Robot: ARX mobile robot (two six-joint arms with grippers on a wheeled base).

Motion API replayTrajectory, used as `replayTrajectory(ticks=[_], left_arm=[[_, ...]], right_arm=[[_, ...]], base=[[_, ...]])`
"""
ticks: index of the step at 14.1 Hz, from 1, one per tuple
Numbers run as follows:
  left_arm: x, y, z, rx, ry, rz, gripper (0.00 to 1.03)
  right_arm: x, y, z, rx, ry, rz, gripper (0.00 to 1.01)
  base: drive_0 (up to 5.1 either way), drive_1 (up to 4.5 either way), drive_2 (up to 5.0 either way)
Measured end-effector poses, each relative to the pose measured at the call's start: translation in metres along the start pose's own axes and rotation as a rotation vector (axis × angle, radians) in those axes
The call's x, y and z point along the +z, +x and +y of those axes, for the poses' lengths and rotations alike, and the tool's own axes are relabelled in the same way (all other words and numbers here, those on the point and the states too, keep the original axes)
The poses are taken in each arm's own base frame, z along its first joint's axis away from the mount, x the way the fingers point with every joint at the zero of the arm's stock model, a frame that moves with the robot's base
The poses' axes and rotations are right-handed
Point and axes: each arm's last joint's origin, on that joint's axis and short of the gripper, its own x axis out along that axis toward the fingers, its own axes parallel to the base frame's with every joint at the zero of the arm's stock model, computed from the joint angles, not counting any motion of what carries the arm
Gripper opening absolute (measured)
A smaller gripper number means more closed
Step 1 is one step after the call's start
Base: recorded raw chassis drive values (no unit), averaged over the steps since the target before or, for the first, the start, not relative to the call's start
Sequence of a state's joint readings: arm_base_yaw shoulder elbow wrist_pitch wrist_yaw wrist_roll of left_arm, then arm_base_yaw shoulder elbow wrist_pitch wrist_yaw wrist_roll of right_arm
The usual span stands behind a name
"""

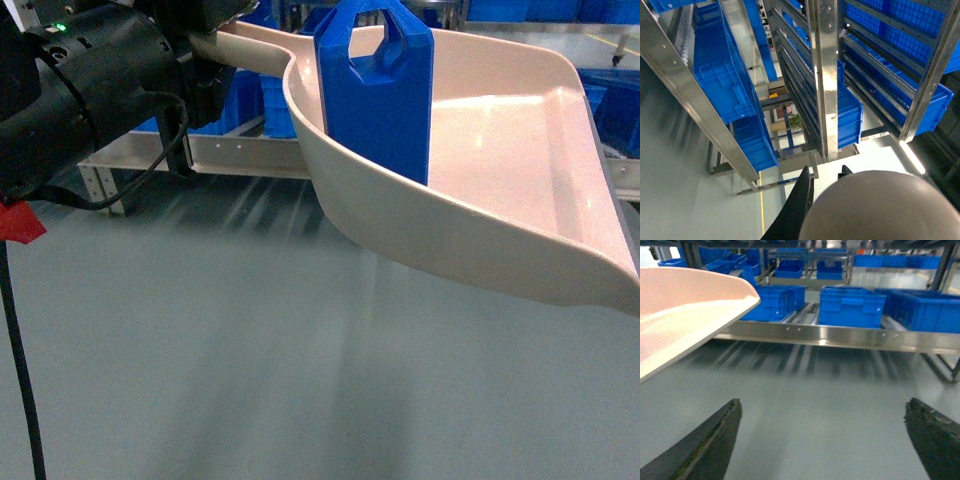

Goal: Place part in tray to right shelf

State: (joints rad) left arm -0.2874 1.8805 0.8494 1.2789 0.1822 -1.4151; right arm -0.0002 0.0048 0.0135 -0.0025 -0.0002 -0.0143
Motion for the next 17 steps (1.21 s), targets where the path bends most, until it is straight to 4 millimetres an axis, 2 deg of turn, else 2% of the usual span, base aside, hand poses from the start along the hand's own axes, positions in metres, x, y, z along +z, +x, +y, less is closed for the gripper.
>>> replayTrajectory(ticks=[17], left_arm=[[-0.0011,0.0001,-0.0001,-0.001,-0.001,0.003,0.12]], right_arm=[[0.0000,0.0000,0.0000,0.000,0.003,0.000,0.98]], base=[[0.0,0.00,0.0]])
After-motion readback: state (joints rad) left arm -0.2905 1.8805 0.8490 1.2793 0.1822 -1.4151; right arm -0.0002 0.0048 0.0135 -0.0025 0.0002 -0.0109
